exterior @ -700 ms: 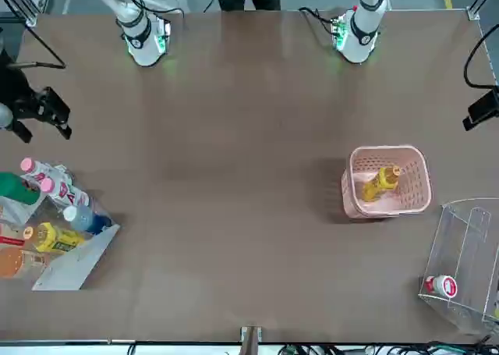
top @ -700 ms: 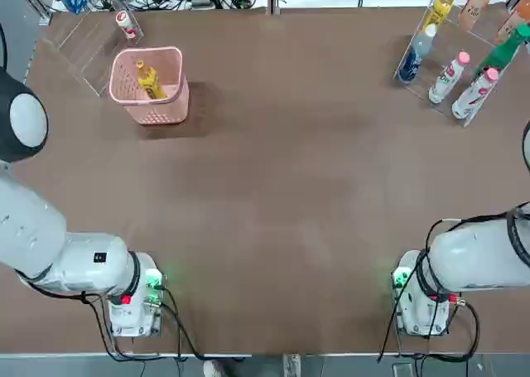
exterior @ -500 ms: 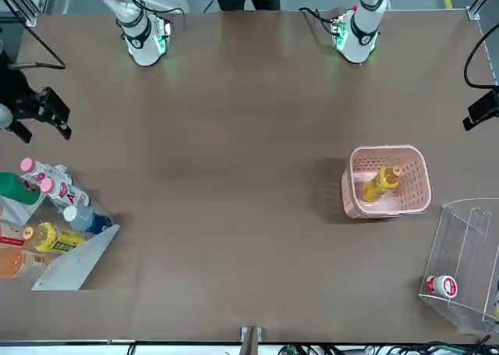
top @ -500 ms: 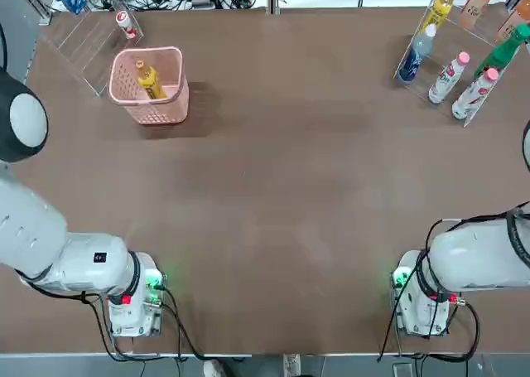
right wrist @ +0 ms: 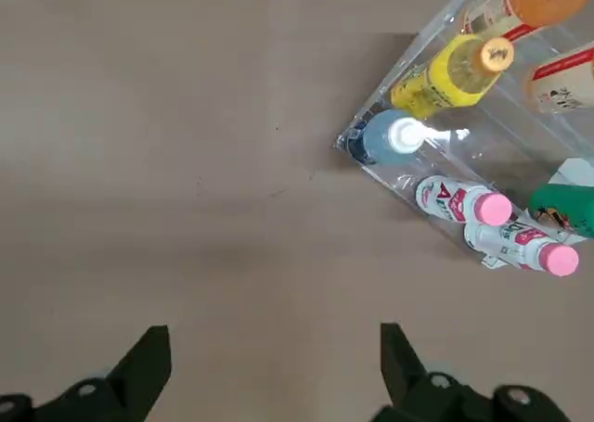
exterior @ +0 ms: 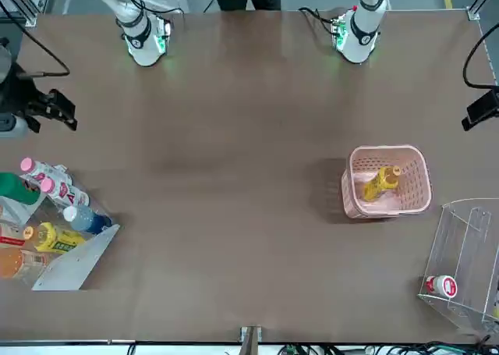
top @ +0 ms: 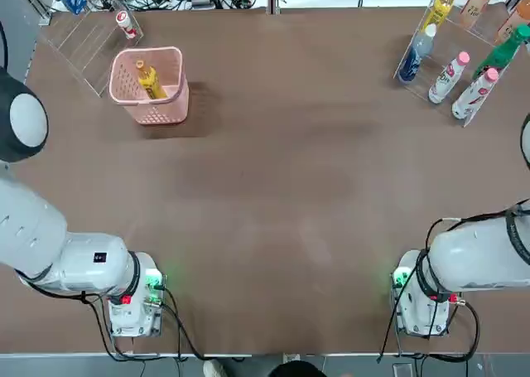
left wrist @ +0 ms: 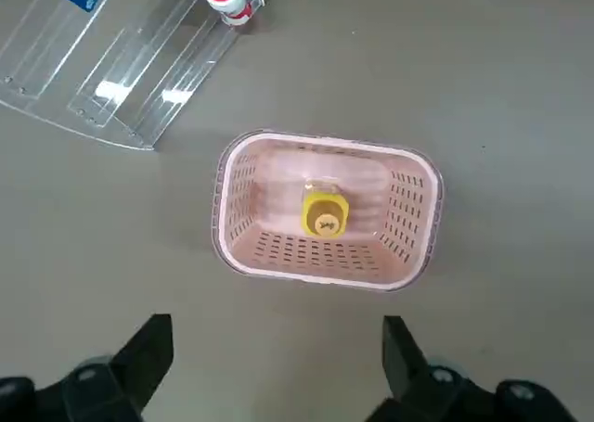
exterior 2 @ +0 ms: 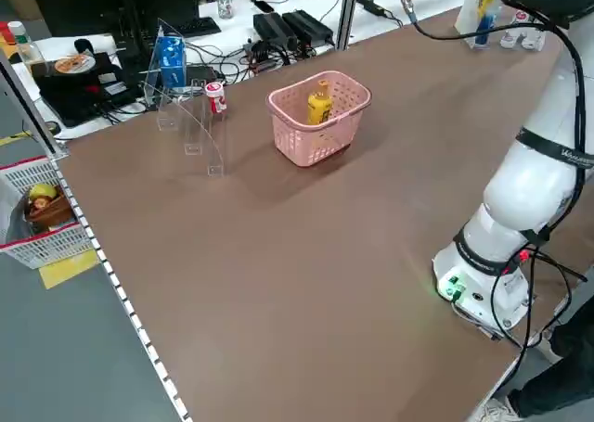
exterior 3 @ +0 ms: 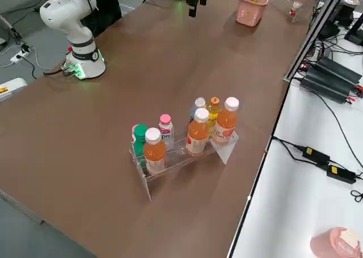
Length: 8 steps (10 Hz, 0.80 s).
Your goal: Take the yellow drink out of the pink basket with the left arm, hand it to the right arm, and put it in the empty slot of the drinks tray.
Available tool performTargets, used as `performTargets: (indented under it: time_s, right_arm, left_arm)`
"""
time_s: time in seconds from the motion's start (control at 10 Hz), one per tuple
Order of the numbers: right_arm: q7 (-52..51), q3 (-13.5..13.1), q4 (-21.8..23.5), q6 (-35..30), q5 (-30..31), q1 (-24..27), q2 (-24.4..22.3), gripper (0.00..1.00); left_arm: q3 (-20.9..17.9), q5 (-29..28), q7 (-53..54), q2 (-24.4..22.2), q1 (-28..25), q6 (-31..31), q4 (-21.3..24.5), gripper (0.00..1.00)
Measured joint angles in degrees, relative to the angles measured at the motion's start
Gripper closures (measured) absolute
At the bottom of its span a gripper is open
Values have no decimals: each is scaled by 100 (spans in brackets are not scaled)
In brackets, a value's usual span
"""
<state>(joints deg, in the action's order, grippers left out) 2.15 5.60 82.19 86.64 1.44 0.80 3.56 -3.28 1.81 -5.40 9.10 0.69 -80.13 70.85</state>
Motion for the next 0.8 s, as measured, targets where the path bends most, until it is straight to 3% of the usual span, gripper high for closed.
performTargets:
  time_s: [0.8]
  right_arm:
    - [0,6,-6,276,0,2,0,0]
  left_arm:
    - [12,49,-4,527,101,-351,164,0]
